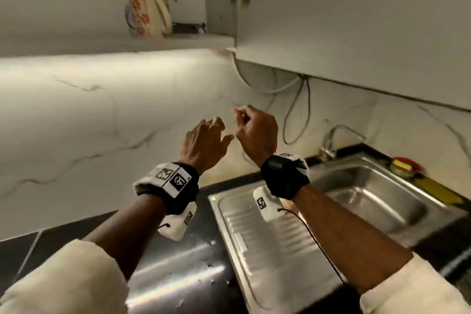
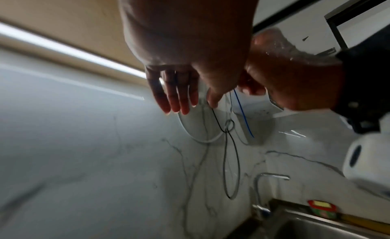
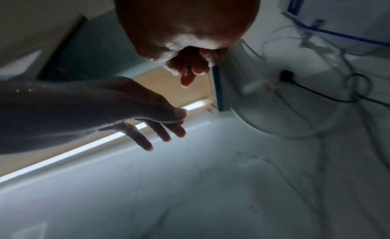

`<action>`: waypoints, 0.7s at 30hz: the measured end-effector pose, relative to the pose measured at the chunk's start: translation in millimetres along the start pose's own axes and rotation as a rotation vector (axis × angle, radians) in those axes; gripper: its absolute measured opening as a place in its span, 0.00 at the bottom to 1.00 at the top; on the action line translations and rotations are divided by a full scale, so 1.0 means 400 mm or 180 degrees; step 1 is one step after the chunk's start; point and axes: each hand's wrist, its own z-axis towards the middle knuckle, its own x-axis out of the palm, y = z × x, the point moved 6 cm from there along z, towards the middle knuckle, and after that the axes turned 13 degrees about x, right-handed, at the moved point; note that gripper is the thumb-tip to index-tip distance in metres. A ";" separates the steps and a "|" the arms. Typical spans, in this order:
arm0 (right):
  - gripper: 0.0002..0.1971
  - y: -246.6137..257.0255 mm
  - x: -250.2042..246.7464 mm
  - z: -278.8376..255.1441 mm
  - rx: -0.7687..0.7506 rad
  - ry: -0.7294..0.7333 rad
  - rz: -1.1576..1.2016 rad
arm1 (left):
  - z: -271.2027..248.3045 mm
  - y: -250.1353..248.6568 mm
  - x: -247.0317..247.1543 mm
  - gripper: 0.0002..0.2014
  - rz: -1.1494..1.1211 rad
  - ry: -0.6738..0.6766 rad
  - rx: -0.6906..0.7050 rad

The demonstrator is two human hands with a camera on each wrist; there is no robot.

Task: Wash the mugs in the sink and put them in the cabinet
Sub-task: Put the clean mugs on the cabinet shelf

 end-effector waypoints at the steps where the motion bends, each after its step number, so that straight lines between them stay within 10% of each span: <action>1: 0.15 -0.075 0.013 -0.032 0.0166 0.0188 -0.0173 | -0.012 -0.017 0.070 0.20 -0.0071 0.0225 -0.0046; 12: 0.21 -0.688 0.023 -0.340 0.2619 0.1527 -0.1683 | -0.171 -0.171 0.634 0.25 -0.0760 0.1671 -0.0322; 21: 0.40 -0.870 -0.022 -0.385 0.2817 0.1138 -0.2190 | -0.203 -0.236 0.770 0.24 -0.1180 0.1899 -0.0509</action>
